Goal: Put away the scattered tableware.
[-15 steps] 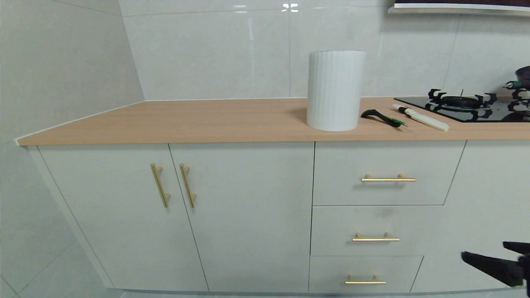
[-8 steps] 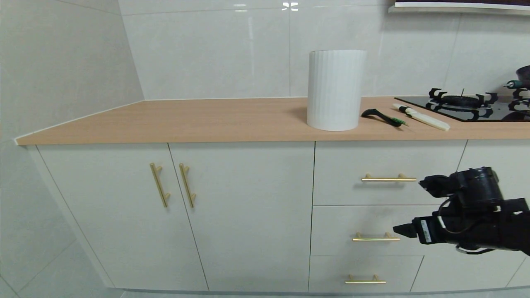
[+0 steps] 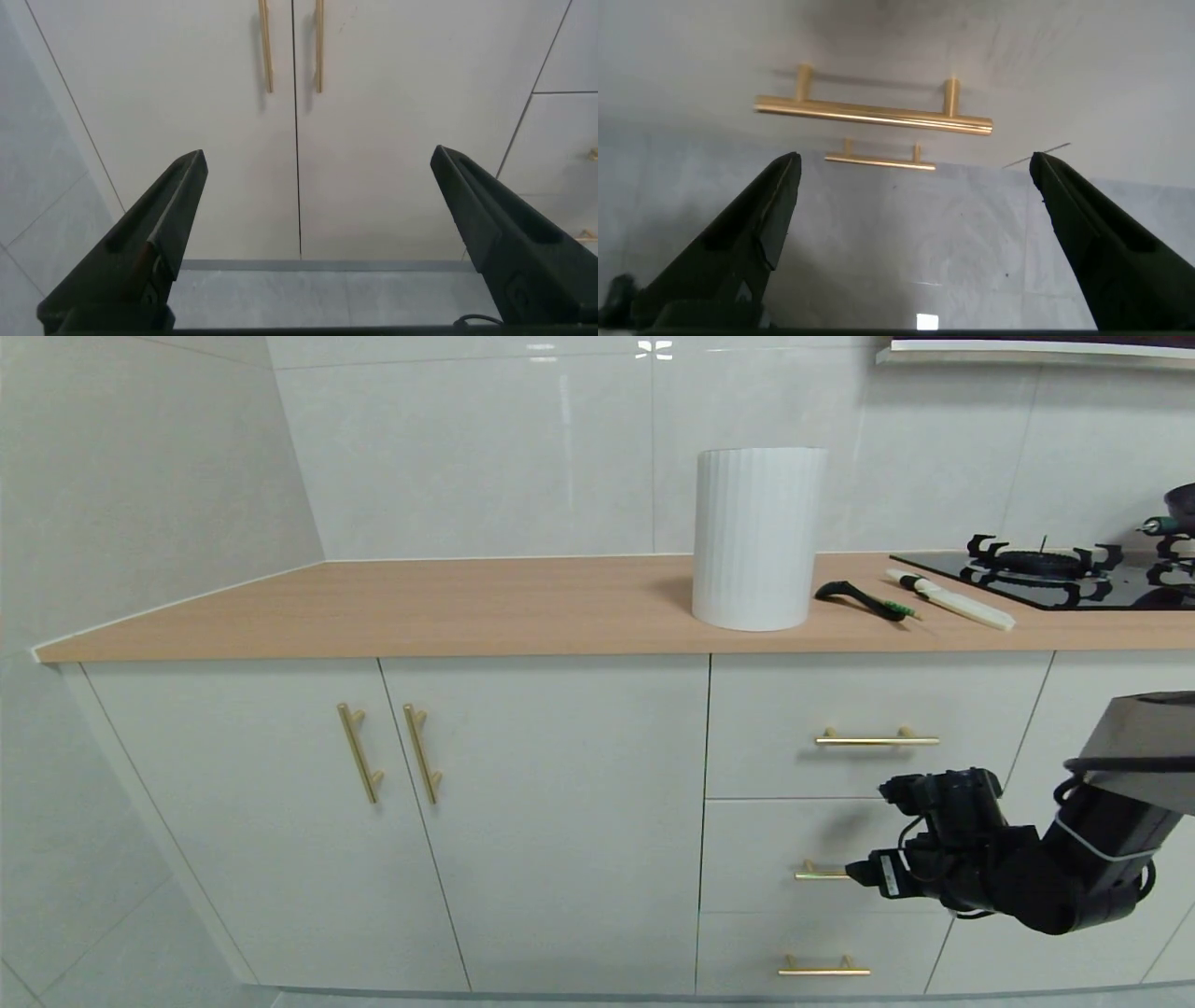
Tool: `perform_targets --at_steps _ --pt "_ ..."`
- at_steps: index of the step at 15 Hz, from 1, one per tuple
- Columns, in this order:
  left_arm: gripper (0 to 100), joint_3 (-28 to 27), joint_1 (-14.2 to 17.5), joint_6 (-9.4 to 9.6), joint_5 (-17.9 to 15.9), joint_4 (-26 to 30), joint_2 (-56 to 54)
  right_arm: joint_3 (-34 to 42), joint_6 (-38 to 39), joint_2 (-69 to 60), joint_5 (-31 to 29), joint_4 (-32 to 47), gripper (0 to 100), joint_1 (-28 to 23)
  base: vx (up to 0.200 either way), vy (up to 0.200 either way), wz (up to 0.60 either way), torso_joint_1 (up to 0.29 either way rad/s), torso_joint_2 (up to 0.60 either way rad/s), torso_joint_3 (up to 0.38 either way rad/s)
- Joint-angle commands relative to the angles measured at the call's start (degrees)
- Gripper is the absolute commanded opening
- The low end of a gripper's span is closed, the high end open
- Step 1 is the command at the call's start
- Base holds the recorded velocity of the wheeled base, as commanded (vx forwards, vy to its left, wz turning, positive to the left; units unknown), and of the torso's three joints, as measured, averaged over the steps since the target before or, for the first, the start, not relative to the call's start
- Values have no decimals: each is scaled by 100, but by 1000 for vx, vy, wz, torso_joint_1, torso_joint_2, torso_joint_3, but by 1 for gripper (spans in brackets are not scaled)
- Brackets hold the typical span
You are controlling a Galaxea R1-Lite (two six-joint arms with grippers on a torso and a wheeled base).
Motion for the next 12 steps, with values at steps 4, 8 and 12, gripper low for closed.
perform_targets --at_steps 4,8,12 --pt "100 0 1 2 -2 -1 -2 -290 0 746 -107 -411 100 4 0 0 0 0 0 0" --pt "100 0 1 2 -2 -1 -2 -554 193 878 -283 -455 100 4 0 0 0 0 0 0" --pt "100 0 1 2 -2 -1 -2 -695 255 1036 -335 -446 100 4 0 0 0 0 0 0"
